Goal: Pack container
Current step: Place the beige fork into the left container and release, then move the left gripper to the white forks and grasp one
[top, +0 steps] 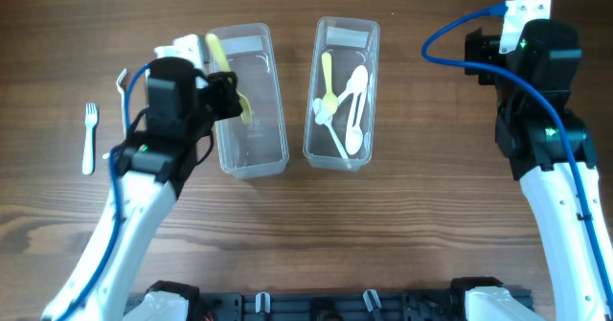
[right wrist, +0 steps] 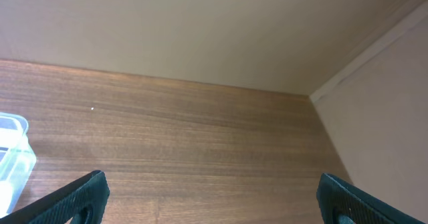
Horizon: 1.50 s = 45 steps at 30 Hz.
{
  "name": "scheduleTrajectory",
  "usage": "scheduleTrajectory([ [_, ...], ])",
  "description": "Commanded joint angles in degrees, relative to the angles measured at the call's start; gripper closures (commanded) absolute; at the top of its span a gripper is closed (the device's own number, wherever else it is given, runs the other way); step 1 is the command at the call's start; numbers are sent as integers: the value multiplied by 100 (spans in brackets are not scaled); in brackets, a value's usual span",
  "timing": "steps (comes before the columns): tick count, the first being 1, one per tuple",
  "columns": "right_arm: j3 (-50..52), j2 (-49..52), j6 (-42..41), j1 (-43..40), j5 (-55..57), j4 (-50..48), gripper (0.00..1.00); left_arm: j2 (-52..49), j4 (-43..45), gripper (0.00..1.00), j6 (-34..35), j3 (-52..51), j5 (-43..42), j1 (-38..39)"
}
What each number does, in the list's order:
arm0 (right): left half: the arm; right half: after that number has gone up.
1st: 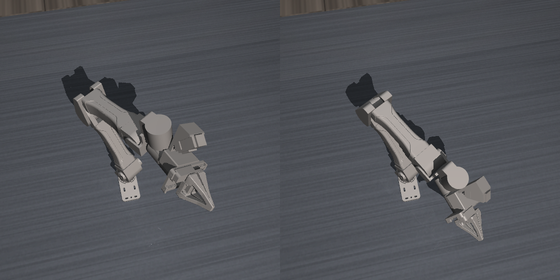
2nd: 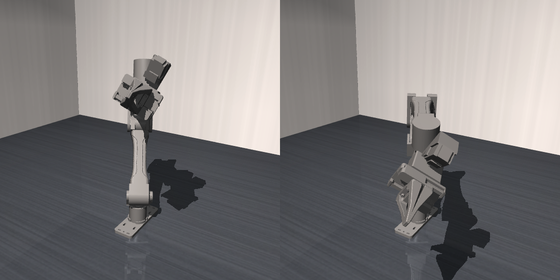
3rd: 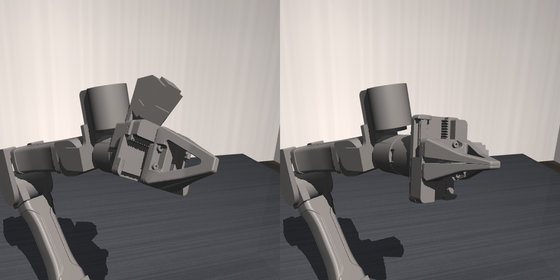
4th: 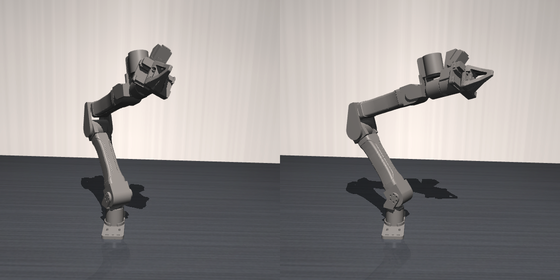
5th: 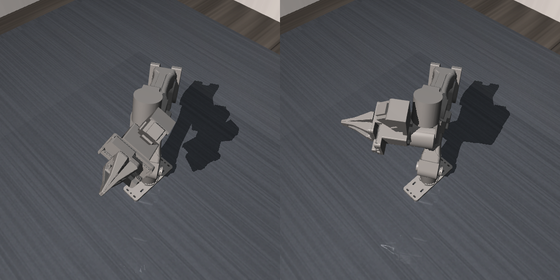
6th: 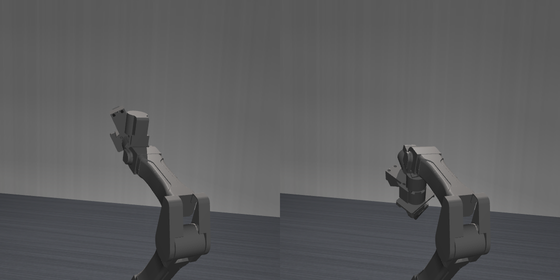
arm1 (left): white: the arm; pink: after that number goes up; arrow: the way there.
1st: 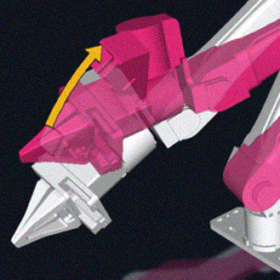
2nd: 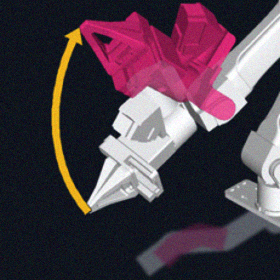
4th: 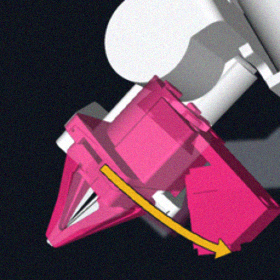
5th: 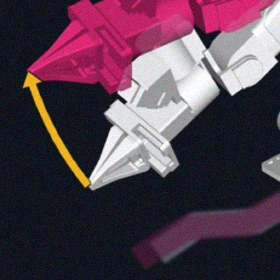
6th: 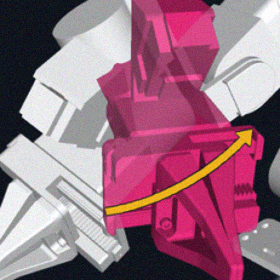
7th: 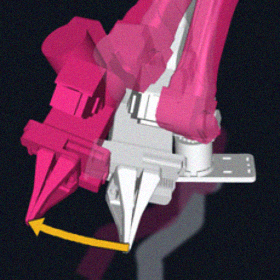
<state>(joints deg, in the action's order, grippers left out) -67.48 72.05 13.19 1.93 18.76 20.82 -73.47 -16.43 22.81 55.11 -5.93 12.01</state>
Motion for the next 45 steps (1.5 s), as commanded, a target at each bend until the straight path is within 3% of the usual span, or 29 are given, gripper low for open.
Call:
scheduleTrajectory([
  [1,0,28,28,2,155,-20,0,-758,332,87,-308,2,-46,70],
  [2,0,28,31,2,155,-20,0,-927,409,87,-310,2,-48,70],
  [3,0,28,28,2,155,-20,0,-990,428,62,-308,2,-48,70],
  [4,0,28,31,2,155,-20,0,-988,452,9,-310,2,-48,70],
  [8,0,28,28,2,155,-20,0,-251,555,14,-299,50,-44,-70],
  [10,0,28,31,2,155,-20,0,337,452,15,140,50,81,-227],
  [12,0,28,28,2,155,-22,0,981,-144,22,1364,50,890,-490],
  [14,0,28,28,2,155,-20,0,1405,-1246,13,3189,50,1967,-833],
  [15,0,28,31,2,155,-20,0,1488,-1641,1,3840,50,2245,-994],
  [17,0,28,31,2,155,-22,0,1484,-2339,0,4920,48,2339,-1373],
  [19,0,28,28,2,155,-20,0,1366,-2708,0,5464,42,2341,-1609],
  [24,0,28,31,2,155,-20,0,275,-2824,6,5622,35,2337,-2052],
  [27,0,28,28,2,155,-20,1,-778,-2953,14,6349,33,1805,-2317],
  [28,0,28,28,2,155,-20,0,-992,-2951,10,6452,33,1633,-2402],
  [29,0,28,31,2,155,-20,0,-1355,-2918,0,6496,33,1425,-2575],
  [32,0,28,31,2,155,-20,0,-1878,-2754,0,6485,33,1388,-2826],
  [39,0,28,26,2,155,-20,0,-2297,-1635,2,6293,33,1344,-2918],
  [45,0,28,31,2,155,-22,0,-2371,-1285,15,6297,33,1349,-2914],
])
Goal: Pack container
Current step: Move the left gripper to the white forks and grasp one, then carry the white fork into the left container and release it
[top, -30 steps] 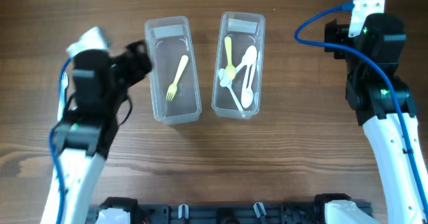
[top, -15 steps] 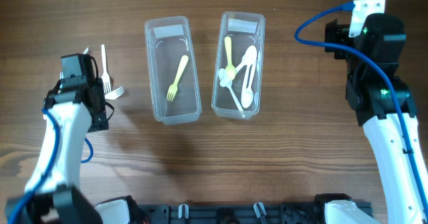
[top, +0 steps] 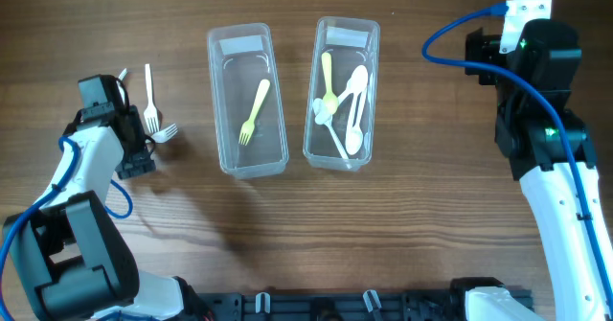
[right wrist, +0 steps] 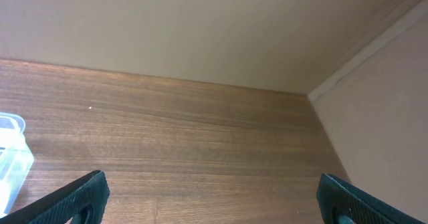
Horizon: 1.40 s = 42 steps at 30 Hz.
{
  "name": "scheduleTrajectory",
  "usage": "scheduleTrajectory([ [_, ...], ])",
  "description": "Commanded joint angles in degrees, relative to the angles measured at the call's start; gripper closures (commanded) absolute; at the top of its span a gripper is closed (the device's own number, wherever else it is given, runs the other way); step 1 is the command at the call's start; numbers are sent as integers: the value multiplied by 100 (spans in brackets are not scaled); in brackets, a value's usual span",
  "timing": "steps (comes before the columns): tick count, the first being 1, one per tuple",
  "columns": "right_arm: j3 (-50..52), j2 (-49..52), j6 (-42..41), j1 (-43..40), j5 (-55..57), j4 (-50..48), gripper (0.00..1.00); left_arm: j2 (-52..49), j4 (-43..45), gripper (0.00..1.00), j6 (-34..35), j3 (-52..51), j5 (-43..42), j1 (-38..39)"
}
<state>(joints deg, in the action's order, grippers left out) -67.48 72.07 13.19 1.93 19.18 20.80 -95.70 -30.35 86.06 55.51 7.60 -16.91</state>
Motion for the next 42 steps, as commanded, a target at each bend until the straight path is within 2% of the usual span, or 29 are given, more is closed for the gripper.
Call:
scheduleTrajectory([
  [1,0,26,31,2,114,-17,0,-201,111,16,-28,-7,-4,-24],
  [6,0,26,28,2,114,-17,0,-896,273,14,-26,-4,-11,-22],
  [8,0,26,28,2,114,-17,0,-1108,286,17,-28,-4,-9,-22],
  [11,0,26,28,2,114,-17,0,-1193,247,48,-33,-4,-186,-22],
  [14,0,26,31,2,114,-17,0,-1191,116,59,-33,-4,-446,-26],
  [15,0,26,28,2,116,-17,0,-1191,24,72,-33,-4,-514,-26],
  [16,0,26,28,2,114,-17,0,-1191,-31,79,-33,-4,-529,-26],
  [18,0,26,31,2,114,-17,0,-1191,-157,86,-33,-4,-586,-26],
  [20,0,26,28,2,114,-17,0,-1191,-315,83,-33,-4,-586,-26],
  [21,0,28,28,2,114,-17,0,-1189,-382,87,-33,-4,-588,-26],
  [22,0,37,31,0,114,-20,0,-1185,-487,96,-33,-4,-592,-26],
  [28,0,48,33,-2,114,-17,0,-463,-1331,96,-33,-4,-584,-111],
  [31,0,48,33,-4,116,-17,0,542,-1648,96,-37,-4,-584,-160],
  [35,0,48,33,-2,114,-17,0,2577,-1554,96,-74,0,-568,-157],
  [38,0,48,31,-2,116,-17,0,3980,-1010,96,-1167,0,-619,-13],
  [40,0,48,31,-2,116,-17,0,4675,-474,96,-2662,0,-1034,203],
  [42,0,48,33,-2,114,-17,0,5018,-105,96,-3790,0,-1145,501],
])
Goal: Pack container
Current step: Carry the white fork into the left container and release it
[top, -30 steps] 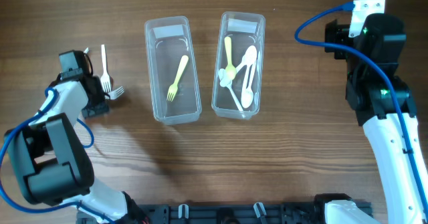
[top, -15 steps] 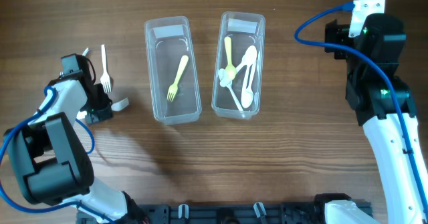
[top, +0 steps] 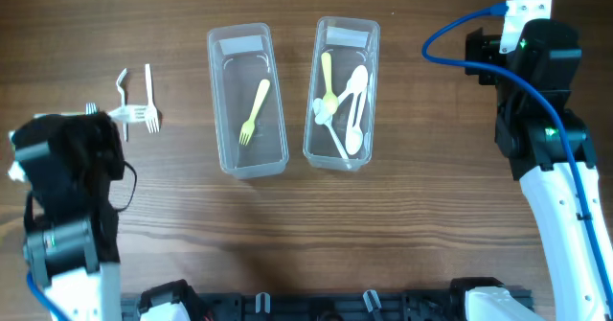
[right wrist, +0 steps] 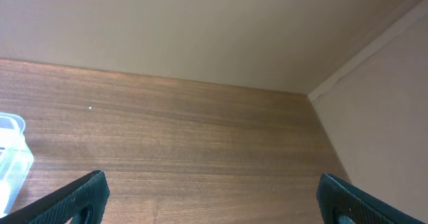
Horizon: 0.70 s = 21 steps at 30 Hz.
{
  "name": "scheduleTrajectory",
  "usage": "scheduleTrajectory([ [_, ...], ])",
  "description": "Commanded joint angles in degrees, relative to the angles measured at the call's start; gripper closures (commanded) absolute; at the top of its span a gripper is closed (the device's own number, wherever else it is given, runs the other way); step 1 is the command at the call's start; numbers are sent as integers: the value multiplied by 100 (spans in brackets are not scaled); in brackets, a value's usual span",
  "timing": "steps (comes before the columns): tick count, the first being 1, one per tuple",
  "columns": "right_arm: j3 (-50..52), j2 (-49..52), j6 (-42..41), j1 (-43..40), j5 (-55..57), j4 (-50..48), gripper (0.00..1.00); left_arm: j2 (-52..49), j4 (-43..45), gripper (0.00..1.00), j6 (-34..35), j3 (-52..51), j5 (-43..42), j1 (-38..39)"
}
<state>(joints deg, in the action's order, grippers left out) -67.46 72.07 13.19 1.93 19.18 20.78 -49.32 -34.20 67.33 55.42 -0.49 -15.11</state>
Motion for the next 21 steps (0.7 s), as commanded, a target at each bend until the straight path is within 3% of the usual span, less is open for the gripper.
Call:
scheduleTrajectory([
  [1,-2,48,31,-2,114,-15,0,413,356,96,-2354,9,-339,476],
  [6,-2,48,33,-2,114,-15,0,-308,807,96,-4962,9,-903,1497],
  [10,-2,48,31,-2,116,-15,0,-1593,1388,96,-5849,9,-1040,2308],
  [16,-2,50,31,-2,114,-13,0,-3344,1867,96,-5919,9,-1040,2787],
  [17,-2,50,28,-2,114,-13,0,-3464,1904,84,-5921,9,-1040,2787],
  [18,-2,50,33,-2,114,-13,0,-3456,1965,59,-5921,9,-1038,2787],
  [19,-2,48,31,-2,114,-13,0,-3412,2037,13,-5921,9,-1038,2787],
  [21,-2,50,33,-2,114,-15,0,-3147,2214,11,-5921,11,-1034,2785],
])
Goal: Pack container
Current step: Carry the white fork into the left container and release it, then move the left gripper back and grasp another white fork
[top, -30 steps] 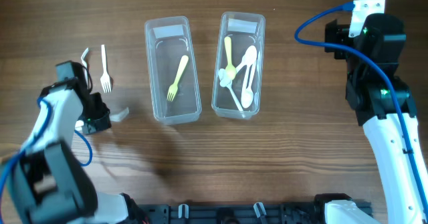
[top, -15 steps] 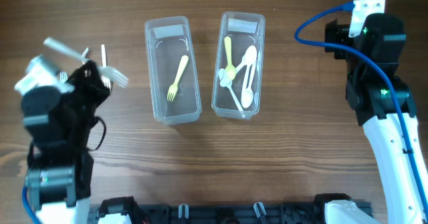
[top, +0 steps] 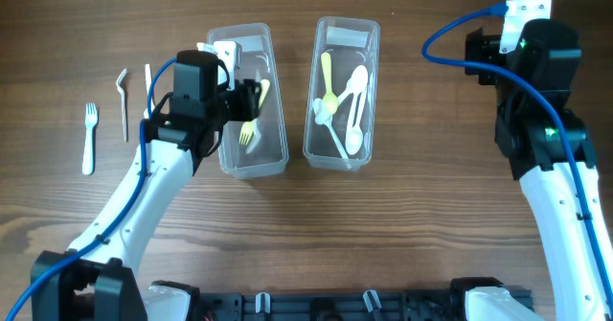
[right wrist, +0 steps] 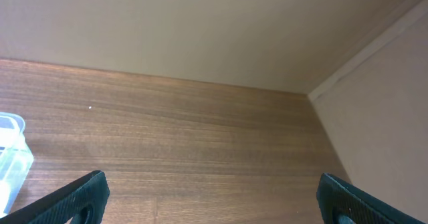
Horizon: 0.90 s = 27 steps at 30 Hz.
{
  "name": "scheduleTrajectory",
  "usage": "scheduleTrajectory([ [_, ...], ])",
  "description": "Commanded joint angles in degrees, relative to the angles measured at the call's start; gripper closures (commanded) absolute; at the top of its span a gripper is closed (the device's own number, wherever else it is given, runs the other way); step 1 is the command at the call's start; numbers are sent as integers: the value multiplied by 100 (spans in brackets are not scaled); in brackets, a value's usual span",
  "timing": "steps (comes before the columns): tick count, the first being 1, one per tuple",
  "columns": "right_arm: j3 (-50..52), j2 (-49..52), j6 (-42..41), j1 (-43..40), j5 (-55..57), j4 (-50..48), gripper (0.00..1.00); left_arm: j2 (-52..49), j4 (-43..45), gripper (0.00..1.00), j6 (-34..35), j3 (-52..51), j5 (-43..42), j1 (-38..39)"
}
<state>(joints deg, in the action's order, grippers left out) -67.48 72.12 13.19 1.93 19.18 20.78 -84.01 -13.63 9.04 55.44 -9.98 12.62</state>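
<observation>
Two clear containers stand side by side. The left container (top: 273, 158) holds a yellow fork (top: 249, 126). The right container (top: 372, 48) holds a yellow spoon (top: 328, 80) and white spoons (top: 354, 101). My left gripper (top: 245, 99) hangs over the left container, its jaws close together; a white fork in them is mostly hidden under the wrist. Three forks lie on the table to the left: a white fork (top: 88, 137), a clear fork (top: 123, 101) and a second white fork (top: 147, 75). My right gripper (right wrist: 212, 200) is open and empty over bare wood at the far right.
The right arm (top: 536, 91) stands along the table's right side. A pale wall (right wrist: 200, 23) and a side panel (right wrist: 381, 117) close off the table beyond the right gripper. A corner of the right container (right wrist: 10, 160) shows in the right wrist view.
My left arm was at the far left beside a white fork lying crosswise; now its gripper is over the left container and that fork is gone from the table. The right arm is unchanged.
My left gripper first held the yellow fork over the left container. Then that fork lay inside and the gripper was among the forks at the left. Later it was by a crosswise white fork, and now it is back over the container.
</observation>
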Motion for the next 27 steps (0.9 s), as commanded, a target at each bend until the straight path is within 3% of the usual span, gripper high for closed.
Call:
scheduleTrajectory([
  [1,0,46,31,-2,114,-13,0,555,234,11,-92,9,-28,-11],
  [3,0,46,31,-2,114,-15,0,1137,269,14,-92,9,385,-94],
  [4,0,46,31,-2,114,-13,0,1596,157,24,-92,9,883,-170],
  [5,0,46,31,-2,114,-13,0,1952,-20,27,-92,9,1318,-219],
  [8,0,46,33,-2,114,-13,0,2811,-752,17,-90,7,2638,-358],
  [11,0,46,31,-2,114,-13,0,2922,-1145,13,-81,7,3112,-507],
  [15,0,46,31,-2,114,-15,0,2232,-1075,5,387,7,3106,-931],
  [20,0,48,31,-2,116,-13,0,354,-295,5,404,7,2968,-1810],
  [27,0,48,28,-2,114,-15,0,-1672,881,10,317,7,1818,-2186],
])
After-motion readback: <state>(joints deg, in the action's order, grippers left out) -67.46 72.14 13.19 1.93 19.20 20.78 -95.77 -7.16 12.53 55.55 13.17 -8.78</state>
